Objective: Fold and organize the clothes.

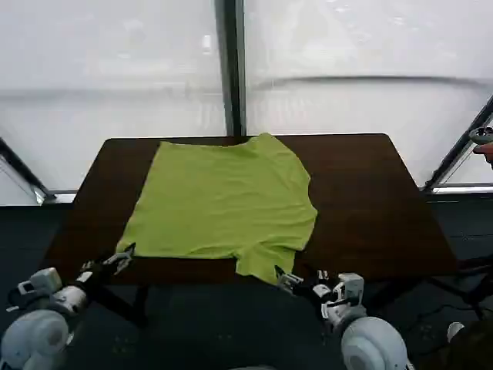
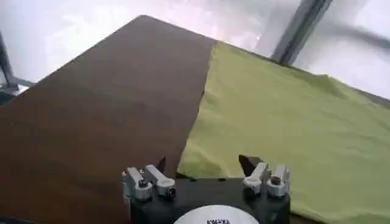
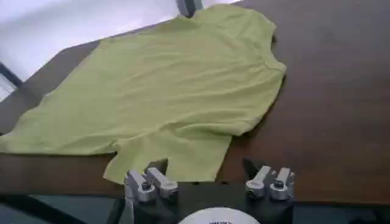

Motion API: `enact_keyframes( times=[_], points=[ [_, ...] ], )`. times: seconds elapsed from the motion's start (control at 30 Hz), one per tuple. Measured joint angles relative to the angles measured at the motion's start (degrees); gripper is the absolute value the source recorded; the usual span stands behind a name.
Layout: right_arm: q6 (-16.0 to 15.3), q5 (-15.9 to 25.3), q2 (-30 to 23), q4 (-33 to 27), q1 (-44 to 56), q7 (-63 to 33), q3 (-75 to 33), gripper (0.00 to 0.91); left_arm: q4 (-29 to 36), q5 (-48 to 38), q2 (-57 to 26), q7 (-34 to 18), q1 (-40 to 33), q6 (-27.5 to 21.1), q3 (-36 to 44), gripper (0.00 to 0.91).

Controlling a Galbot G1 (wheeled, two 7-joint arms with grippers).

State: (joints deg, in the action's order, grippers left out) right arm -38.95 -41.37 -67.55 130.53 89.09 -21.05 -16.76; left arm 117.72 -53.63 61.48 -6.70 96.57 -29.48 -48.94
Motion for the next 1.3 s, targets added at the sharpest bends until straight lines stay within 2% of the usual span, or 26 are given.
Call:
enact_keyframes(
  times=[0.03,0.07,0.1,0.17,0.2,0.23,0.27,0.37,0.4,0.43,0.5,0.53,0.57,0.67,0.9,0.97,1.3],
  points=[
    [0.03,0.16,-0.09,-0.15,-0.14,-0.14,0.17,0.878,-0.05,0.13,0.0,-0.03,0.02,0.01,0.0,0.878],
    [0.05,0.4,-0.17,-0.38,-0.36,-0.28,0.36,0.878,-0.15,0.32,0.01,-0.03,0.05,0.02,0.0,0.77],
    [0.06,0.75,-0.27,-0.66,-0.56,-0.37,0.54,0.878,-0.24,0.48,0.01,-0.04,0.14,0.02,0.02,0.702],
    [0.08,1.41,-0.46,-1.04,-0.89,-0.4,1.03,0.878,-0.46,0.96,0.1,0.05,0.37,0.11,0.13,0.468],
    [0.08,1.72,-0.59,-1.29,-1.04,-0.4,1.3,0.839,-0.52,1.1,0.15,0.09,0.38,0.16,0.17,0.468],
    [0.08,1.96,-0.67,-1.51,-1.11,-0.42,1.51,0.79,-0.58,1.22,0.23,0.1,0.37,0.22,0.22,0.332],
    [0.09,2.26,-0.74,-1.68,-1.12,-0.43,1.73,0.712,-0.63,1.4,0.3,0.12,0.34,0.3,0.27,0.302],
    [0.25,3.03,-0.96,-2.16,-1.09,-0.41,2.27,0.634,-0.89,1.7,0.44,0.14,0.24,0.48,0.35,0.205],
    [0.32,3.3,-0.99,-2.29,-1.08,-0.4,2.38,0.575,-0.94,1.71,0.46,0.17,0.24,0.52,0.37,0.146],
    [0.37,3.49,-1.0,-2.41,-1.08,-0.39,2.4,0.488,-1.04,1.76,0.48,0.18,0.23,0.58,0.4,0.029],
    [0.53,3.86,-1.01,-2.86,-1.17,-0.28,2.53,0.41,-1.31,1.83,0.51,0.21,0.22,0.72,0.46,0.01],
    [0.55,3.88,-1.01,-2.97,-1.22,-0.24,2.54,0.322,-1.44,1.83,0.53,0.21,0.2,0.77,0.49,0.01],
    [0.56,3.88,-1.01,-3.06,-1.25,-0.21,2.55,0.117,-1.52,1.83,0.57,0.23,0.19,0.8,0.51,0.0],
    [0.55,3.79,-0.98,-3.12,-1.24,-0.13,2.54,0.0,-1.83,1.83,0.6,0.3,0.15,0.93,0.73,0.0],
    [0.64,3.64,-0.83,-2.78,-0.51,-0.02,2.28,0.0,-2.42,1.97,0.76,0.37,-0.09,1.4,1.29,0.0],
    [1.69,3.55,0.14,-0.93,1.17,0.06,1.06,0.0,-2.5,1.98,0.76,0.38,-0.14,1.48,1.38,0.0],
    [1.86,1.04,3.44,4.94,7.14,0.25,-3.24,0.0,0.22,3.14,1.94,0.14,2.97,1.51,0.27,0.0]
  ],
)
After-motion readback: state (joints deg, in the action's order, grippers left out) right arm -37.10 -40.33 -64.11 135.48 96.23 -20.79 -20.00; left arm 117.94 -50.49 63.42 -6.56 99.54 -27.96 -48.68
